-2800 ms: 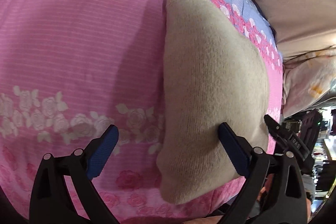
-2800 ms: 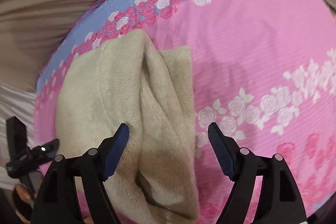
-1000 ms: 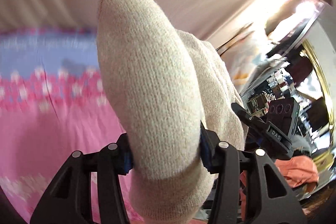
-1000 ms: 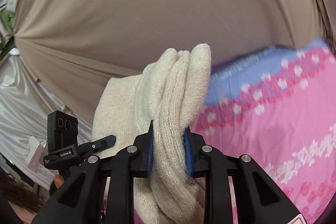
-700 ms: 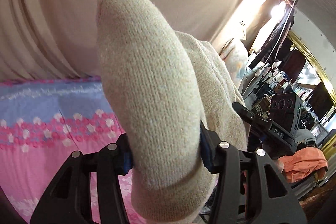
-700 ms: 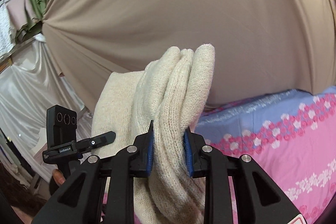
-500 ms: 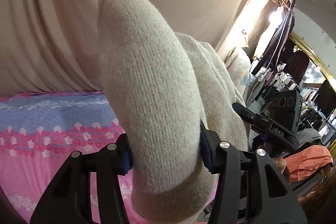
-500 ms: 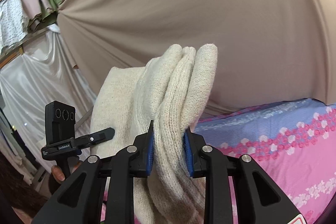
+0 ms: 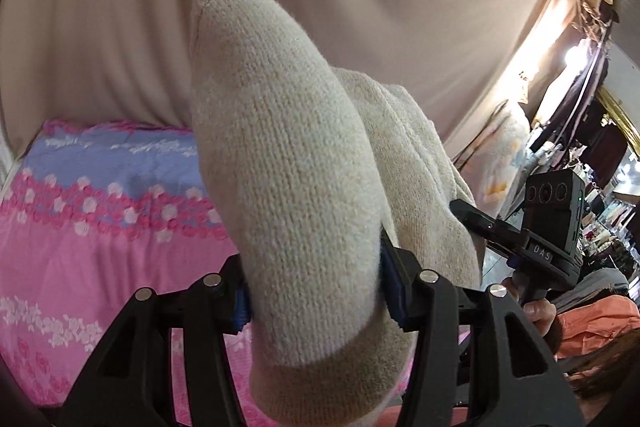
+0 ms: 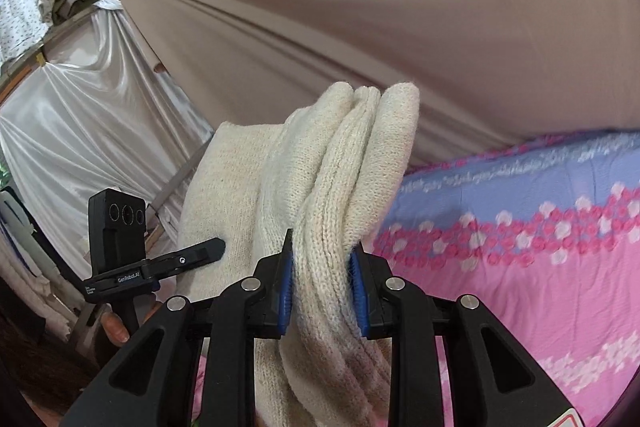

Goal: Fold small clothes
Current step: 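Lower the bundle onto the bedspread and open both grippers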

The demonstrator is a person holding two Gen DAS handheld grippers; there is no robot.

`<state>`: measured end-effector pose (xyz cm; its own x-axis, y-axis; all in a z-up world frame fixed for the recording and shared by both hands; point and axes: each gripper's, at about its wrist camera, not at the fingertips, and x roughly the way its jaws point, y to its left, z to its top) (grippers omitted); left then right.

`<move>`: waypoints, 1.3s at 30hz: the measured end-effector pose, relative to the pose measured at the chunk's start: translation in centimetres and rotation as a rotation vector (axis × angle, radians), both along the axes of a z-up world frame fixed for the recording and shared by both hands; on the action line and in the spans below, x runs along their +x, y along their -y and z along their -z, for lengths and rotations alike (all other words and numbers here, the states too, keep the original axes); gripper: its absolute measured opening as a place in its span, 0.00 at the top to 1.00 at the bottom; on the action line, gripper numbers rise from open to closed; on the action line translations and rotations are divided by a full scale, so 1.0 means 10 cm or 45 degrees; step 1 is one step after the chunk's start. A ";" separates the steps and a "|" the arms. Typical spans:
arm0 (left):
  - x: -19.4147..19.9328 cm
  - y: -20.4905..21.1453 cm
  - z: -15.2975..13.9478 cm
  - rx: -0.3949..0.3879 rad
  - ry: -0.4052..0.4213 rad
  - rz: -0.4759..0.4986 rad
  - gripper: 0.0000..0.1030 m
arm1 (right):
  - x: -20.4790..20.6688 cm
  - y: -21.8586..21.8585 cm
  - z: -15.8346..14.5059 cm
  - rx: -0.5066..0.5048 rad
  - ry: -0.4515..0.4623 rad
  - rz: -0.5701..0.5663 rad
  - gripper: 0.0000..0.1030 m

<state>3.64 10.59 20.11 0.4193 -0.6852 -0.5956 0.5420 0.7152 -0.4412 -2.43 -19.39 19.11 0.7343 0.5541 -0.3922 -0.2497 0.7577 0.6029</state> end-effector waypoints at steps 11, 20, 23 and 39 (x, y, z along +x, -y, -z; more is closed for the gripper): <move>0.40 -0.39 2.08 0.360 -0.353 -0.366 0.34 | 0.18 -0.07 2.11 -0.235 -0.623 0.287 0.63; 0.25 -0.26 2.24 0.373 -0.337 -0.325 0.15 | 0.20 -0.45 2.12 -0.316 -0.553 0.196 0.40; 0.41 -0.24 2.49 0.319 -0.444 -0.324 0.12 | 0.38 -0.43 2.33 -0.335 -0.622 0.216 0.35; 0.55 -0.37 2.80 0.356 -0.592 -0.390 0.49 | 0.58 -0.31 2.82 -0.208 -0.827 0.116 0.76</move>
<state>9.12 14.31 -7.85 0.2257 -0.3668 -0.9025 0.0903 0.9303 -0.3555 3.41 -16.26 -9.09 0.3624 0.3969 -0.8433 0.1938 0.8529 0.4847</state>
